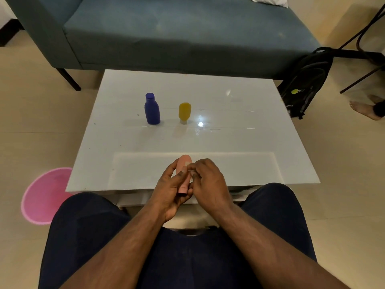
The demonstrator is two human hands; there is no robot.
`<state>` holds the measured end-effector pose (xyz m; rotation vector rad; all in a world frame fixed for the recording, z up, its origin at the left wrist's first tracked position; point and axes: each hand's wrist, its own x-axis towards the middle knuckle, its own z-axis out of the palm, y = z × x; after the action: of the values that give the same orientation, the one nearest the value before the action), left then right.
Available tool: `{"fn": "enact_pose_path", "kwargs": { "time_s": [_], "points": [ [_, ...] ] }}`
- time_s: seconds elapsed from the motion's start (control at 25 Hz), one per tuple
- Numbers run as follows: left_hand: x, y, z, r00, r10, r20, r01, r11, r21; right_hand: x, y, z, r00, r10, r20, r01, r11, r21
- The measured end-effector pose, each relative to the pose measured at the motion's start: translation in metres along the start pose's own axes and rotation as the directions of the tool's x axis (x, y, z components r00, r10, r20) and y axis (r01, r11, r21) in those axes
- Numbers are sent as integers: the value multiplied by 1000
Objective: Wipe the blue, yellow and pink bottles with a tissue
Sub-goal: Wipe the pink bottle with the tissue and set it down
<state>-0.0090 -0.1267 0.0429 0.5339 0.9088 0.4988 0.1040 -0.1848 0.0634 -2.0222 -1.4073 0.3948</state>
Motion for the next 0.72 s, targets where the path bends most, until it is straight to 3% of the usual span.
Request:
{"fn": "enact_pose_path", "kwargs": {
  "time_s": [0.08, 0.28, 0.48, 0.56, 0.64, 0.72],
  "points": [
    [-2, 1, 2, 1000, 3, -7, -3, 1000, 13, -1, 2, 0, 999, -41, 32, 42, 998, -36],
    [-5, 2, 4, 996, -87, 25, 88, 996, -23, 18, 9, -8, 995, 67, -69, -69, 997, -32],
    [-2, 1, 1, 988, -83, 129, 93, 993, -72, -5, -20, -3, 965, -197, 176, 227, 959, -170],
    [-2, 0, 1, 992, -81, 96, 84, 996, -28, 14, -7, -6, 992, -113, 54, 118, 987, -108],
    [-2, -2, -1, 995, -73, 69, 73, 997, 13, 26, 1, -7, 996, 70, -49, -71, 997, -4],
    [-1, -2, -2, 995, -59, 83, 58, 998, 14, 22, -3, -1, 999, 43, -19, -44, 999, -33]
  ]
}}
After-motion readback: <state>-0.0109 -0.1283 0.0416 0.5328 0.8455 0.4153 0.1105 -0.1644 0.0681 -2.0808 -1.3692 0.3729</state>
